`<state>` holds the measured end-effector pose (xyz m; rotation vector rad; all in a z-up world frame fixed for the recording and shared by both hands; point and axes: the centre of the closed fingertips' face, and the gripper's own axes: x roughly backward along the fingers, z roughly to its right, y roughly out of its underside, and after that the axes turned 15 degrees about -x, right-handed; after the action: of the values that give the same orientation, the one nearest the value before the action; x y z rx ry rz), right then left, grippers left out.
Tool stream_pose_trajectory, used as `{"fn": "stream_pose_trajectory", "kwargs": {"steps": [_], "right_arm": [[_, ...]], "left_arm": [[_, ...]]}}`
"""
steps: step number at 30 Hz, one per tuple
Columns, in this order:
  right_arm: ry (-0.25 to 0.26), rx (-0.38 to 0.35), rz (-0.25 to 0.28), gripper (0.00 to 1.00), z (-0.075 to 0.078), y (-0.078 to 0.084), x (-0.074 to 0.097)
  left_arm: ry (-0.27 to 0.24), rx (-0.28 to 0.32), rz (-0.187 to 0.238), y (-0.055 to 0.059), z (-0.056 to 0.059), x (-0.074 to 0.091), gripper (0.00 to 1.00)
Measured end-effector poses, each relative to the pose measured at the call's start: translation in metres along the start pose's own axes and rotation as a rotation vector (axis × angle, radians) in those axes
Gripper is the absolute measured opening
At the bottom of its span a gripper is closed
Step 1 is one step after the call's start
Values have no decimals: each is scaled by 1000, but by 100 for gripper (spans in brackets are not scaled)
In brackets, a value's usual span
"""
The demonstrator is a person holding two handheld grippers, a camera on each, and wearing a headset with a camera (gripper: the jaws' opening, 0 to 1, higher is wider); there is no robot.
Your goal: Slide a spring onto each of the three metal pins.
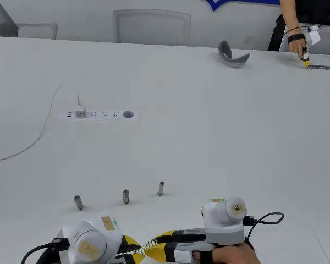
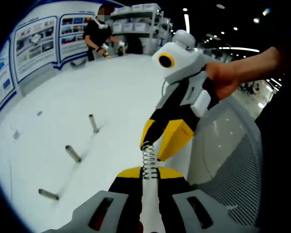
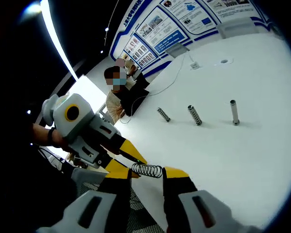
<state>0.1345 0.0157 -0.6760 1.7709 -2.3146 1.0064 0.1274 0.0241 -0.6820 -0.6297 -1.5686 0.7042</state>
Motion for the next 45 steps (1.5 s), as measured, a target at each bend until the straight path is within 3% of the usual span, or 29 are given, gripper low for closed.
{"fn": "stream_pose_trajectory", "kwargs": {"steps": [10, 25, 39, 45], "right_arm": [[-13, -17, 11, 23, -5, -3, 4], [-9, 10, -16, 21, -9, -10, 4], [48, 194, -183, 18, -6, -6, 6], [37, 226, -211, 15, -9, -14, 14]], "left_arm": [[13, -16, -5, 1, 2, -4, 10], [25, -36, 19, -5, -1, -7, 10], [72, -88, 64, -22, 0, -12, 10], [91, -108, 98, -33, -2, -11, 10]]}}
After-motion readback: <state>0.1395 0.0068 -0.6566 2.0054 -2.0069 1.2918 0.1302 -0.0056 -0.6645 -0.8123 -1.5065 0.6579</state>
